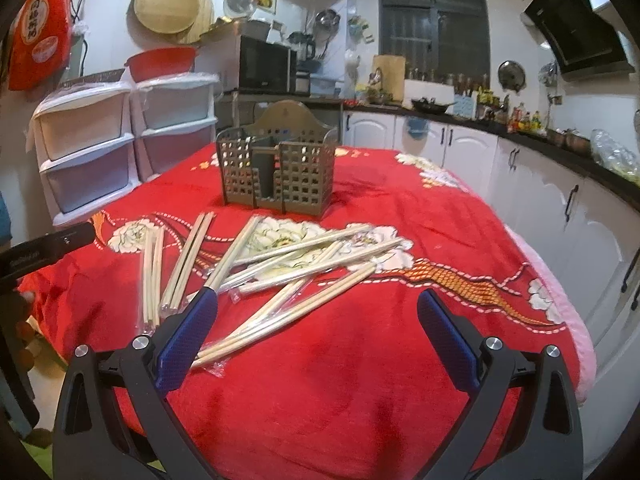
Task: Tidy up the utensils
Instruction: 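Lower the left tool toward the loose chopsticks while the right tool approaches them too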
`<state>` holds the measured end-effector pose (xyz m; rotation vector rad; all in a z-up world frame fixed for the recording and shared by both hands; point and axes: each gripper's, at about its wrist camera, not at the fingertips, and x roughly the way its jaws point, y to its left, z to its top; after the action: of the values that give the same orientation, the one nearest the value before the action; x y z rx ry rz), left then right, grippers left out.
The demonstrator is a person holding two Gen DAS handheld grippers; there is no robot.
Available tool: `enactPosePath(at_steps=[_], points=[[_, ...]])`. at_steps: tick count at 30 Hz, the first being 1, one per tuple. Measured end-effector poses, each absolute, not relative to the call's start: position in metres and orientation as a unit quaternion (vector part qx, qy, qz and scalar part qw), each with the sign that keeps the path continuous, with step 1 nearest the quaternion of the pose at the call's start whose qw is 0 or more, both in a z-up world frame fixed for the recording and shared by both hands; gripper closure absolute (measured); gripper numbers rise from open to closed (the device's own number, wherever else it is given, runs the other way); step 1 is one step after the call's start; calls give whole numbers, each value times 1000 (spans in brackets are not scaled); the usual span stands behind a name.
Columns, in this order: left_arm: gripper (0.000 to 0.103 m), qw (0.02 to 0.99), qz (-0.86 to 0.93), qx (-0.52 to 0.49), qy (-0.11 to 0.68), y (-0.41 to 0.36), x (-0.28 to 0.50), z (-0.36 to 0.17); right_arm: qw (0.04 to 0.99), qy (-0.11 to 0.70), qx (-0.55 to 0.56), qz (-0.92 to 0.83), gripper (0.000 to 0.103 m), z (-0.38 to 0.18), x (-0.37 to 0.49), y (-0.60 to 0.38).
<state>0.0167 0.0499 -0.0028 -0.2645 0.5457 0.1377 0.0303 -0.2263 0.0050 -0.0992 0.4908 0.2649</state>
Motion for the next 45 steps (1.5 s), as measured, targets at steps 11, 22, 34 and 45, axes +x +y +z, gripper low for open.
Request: enactPosePath(at_steps=[11, 22, 34, 45], points=[[11, 939, 12, -179, 294, 70, 32, -13, 953, 255, -57, 154, 6, 7, 51, -212], [28, 909, -32, -233, 345, 81, 71, -23, 945, 279, -39, 169, 6, 15, 86, -215], [74, 864, -39, -312, 393, 103, 107, -42, 920, 353, 21, 171, 18, 15, 159, -238], [87, 846, -25, -359, 393, 122, 131, -52, 891, 409, 68, 184, 35, 6, 205, -247]])
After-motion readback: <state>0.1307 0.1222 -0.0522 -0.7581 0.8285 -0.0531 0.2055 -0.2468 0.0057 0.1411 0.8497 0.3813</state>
